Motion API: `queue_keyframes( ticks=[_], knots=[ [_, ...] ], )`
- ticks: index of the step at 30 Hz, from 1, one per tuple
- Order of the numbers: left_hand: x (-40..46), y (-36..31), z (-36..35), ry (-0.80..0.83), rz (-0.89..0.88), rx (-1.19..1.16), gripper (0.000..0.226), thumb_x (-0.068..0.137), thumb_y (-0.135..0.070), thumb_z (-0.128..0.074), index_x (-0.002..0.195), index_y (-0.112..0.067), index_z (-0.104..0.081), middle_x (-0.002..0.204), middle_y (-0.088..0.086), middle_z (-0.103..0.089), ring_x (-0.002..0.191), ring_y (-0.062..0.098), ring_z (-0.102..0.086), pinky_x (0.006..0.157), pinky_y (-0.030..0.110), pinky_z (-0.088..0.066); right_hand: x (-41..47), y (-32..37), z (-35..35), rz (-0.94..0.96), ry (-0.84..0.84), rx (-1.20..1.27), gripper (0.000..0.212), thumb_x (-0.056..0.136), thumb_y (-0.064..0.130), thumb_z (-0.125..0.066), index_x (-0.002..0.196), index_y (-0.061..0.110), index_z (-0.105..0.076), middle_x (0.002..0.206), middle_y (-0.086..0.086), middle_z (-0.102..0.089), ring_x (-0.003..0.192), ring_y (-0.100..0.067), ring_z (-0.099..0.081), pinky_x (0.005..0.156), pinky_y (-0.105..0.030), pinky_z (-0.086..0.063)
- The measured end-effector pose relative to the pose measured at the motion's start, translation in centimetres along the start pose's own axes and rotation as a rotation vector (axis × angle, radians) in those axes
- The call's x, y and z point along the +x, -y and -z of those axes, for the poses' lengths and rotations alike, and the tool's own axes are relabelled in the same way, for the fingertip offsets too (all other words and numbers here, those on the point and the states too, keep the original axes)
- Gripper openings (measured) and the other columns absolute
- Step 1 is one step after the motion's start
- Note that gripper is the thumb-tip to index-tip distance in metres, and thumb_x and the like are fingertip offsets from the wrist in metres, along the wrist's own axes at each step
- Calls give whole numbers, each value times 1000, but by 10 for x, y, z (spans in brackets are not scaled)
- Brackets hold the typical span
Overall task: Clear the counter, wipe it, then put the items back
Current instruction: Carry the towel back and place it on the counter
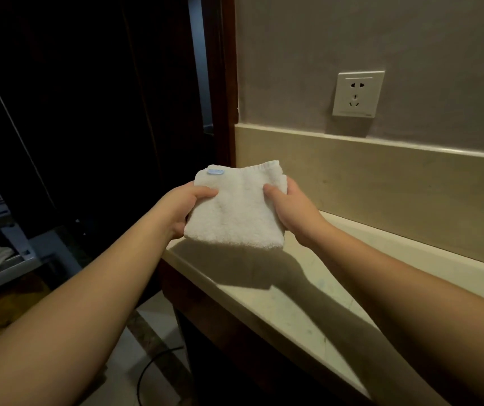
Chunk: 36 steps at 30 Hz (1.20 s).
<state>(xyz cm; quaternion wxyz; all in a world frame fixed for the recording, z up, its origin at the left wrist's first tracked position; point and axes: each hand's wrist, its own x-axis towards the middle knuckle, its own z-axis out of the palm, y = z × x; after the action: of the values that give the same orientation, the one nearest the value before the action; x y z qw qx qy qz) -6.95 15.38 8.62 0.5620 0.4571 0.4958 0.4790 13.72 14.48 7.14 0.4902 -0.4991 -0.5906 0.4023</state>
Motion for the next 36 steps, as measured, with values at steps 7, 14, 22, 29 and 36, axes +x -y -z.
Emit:
queue_keyframes(
  ticks=[7, 14, 22, 29, 36],
  knots=[
    [75, 3, 24, 71, 27, 70, 32, 91, -14, -59, 120, -25, -58, 108, 9, -69, 94, 29, -68, 68, 41, -56, 55, -22, -32, -92, -109, -65, 28, 94, 35, -44, 122, 32, -41, 109, 6, -60, 98, -19, -62, 90, -46, -52],
    [158, 11, 52, 153, 114, 169, 33, 92, -14, -58, 125, -21, -56, 108, 11, -67, 95, 29, -65, 67, 39, -53, 111, -43, -64, -199, -190, -254, 38, 95, 36, -43, 131, 25, -41, 109, 3, -59, 96, -21, -60, 86, -42, -53],
    [242, 4, 66, 248, 97, 219, 40, 92, -12, -55, 130, -26, -53, 114, 10, -65, 100, 30, -63, 76, 42, -53, 173, -60, -85, -299, -307, -295, 48, 93, 39, -45, 137, 21, -37, 123, -1, -58, 101, -22, -56, 89, -38, -49],
    [279, 29, 61, 160, -113, 848, 53, 88, -24, -60, 138, -18, -44, 126, 8, -58, 99, 23, -56, 83, 34, -46, 187, -80, -85, -451, -395, -673, 63, 92, 37, -49, 143, 9, -26, 143, -14, -39, 125, -34, -46, 94, -37, -39],
    [289, 35, 67, 81, -180, 1002, 47, 90, -34, -59, 132, -14, -49, 116, 7, -61, 98, 23, -59, 83, 37, -51, 167, -81, -76, -156, -200, -863, 52, 91, 47, -51, 137, 24, -46, 138, 1, -40, 123, -20, -44, 99, -33, -36]
  ],
)
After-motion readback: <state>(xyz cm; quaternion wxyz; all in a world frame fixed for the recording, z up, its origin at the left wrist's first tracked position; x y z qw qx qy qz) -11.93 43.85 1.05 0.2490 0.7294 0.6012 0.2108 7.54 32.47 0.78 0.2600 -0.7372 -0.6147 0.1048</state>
